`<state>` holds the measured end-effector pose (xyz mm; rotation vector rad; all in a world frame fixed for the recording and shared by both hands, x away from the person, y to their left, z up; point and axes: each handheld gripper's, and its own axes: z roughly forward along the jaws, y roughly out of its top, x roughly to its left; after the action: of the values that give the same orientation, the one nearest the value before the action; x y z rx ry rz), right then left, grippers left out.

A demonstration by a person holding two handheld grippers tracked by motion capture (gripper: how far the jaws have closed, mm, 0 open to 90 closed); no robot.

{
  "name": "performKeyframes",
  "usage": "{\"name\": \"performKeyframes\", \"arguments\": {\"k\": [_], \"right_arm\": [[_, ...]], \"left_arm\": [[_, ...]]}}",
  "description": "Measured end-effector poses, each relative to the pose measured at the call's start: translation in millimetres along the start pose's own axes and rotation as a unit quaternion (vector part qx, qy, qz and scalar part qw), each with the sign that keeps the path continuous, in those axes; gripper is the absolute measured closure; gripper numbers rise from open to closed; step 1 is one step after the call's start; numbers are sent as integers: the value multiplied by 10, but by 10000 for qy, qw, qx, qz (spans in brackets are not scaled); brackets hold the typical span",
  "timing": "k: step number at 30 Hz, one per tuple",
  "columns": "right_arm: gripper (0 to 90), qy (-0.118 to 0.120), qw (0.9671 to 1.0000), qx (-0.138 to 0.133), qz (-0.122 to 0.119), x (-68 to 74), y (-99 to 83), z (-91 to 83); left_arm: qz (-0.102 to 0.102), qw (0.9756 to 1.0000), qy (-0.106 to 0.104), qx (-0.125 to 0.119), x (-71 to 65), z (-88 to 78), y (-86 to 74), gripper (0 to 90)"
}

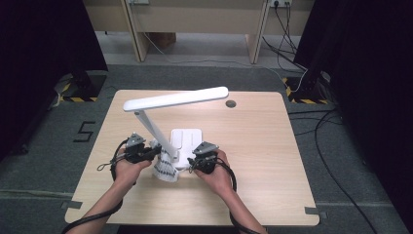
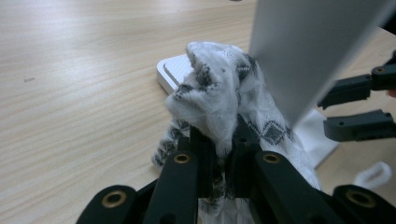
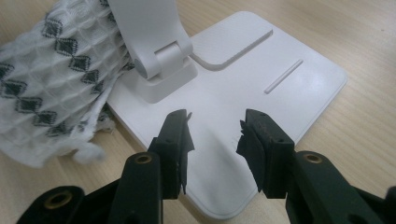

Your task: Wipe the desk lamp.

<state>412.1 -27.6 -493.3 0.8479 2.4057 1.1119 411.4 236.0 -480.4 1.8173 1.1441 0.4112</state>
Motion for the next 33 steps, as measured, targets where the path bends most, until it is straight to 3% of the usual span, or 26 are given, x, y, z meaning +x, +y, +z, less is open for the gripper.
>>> {"name": "performKeyframes", "arguments": {"k": [9, 21, 33], "right_arm": [[610, 31, 9999, 29, 154, -12, 6, 116], [615, -4, 9990, -33, 438, -50, -11, 184], [609, 31, 9983, -19, 574, -48, -24, 203]], "left_arm": [[-165, 9998, 10, 140, 21, 184, -29, 827], [-62, 9997, -53, 229, 0, 250, -54, 826], [59, 9995, -82, 301, -32, 249, -103, 826]]}}
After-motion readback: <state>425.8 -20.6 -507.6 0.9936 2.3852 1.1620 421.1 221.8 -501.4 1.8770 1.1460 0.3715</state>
